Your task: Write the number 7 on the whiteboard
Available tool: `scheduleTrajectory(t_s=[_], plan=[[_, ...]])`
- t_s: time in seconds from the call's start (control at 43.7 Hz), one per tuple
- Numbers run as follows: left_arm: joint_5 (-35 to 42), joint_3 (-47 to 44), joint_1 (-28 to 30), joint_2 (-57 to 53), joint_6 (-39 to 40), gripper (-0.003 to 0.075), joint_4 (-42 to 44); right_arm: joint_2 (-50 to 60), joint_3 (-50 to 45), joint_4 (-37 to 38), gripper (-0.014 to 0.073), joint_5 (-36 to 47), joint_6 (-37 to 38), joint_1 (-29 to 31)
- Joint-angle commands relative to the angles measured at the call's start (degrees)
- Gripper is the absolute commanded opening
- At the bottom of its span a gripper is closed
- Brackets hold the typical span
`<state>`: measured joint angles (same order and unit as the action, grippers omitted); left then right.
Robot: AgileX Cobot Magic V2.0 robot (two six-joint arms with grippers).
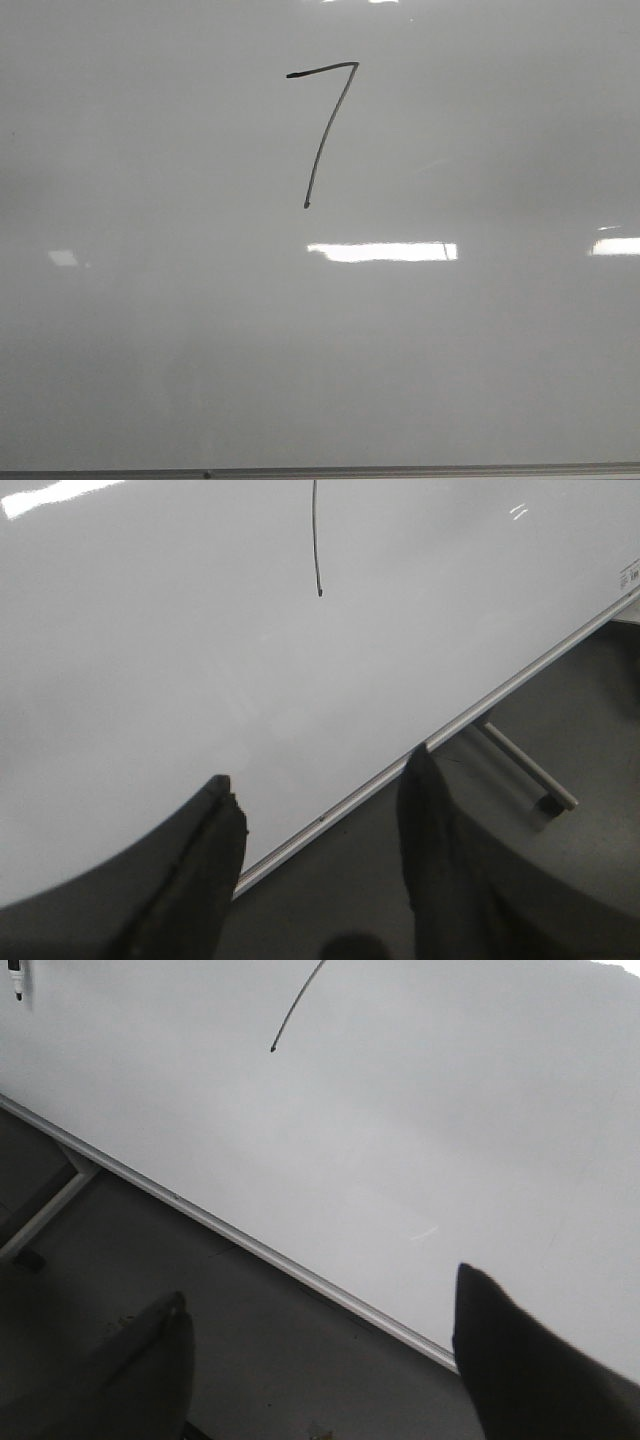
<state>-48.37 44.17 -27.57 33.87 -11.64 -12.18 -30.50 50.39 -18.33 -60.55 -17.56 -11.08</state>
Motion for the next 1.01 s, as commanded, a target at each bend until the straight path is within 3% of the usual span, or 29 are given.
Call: scheduleTrajectory(t_s=[0.0,0.092,0.229,0.412,0.985], plan=[[5.00,1.48,-0.43,0.11,-0.16,0.0347,-1.24,-0.21,1.13,0.06,0.0554,3.92,0.50,0.42],[5.00,1.48,-0.43,0.11,-0.16,0.0323,-1.24,-0.21,1.13,0.06,0.0463,3.49,0.50,0.42],[5.00,1.48,-0.43,0.11,-0.16,0.0179,-1.67,-0.21,1.13,0.06,0.0191,2.92,0.50,0.42],[5.00,1.48,-0.43,0.11,-0.16,-0.0004,-1.67,-0.21,1.13,0.06,-0.0067,2.76,0.44,0.42],[4.69,1.48,-0.56,0.11,-0.16,-0.0020,-1.67,-0.21,1.13,0.13,-0.0068,2.48,0.40,0.42]])
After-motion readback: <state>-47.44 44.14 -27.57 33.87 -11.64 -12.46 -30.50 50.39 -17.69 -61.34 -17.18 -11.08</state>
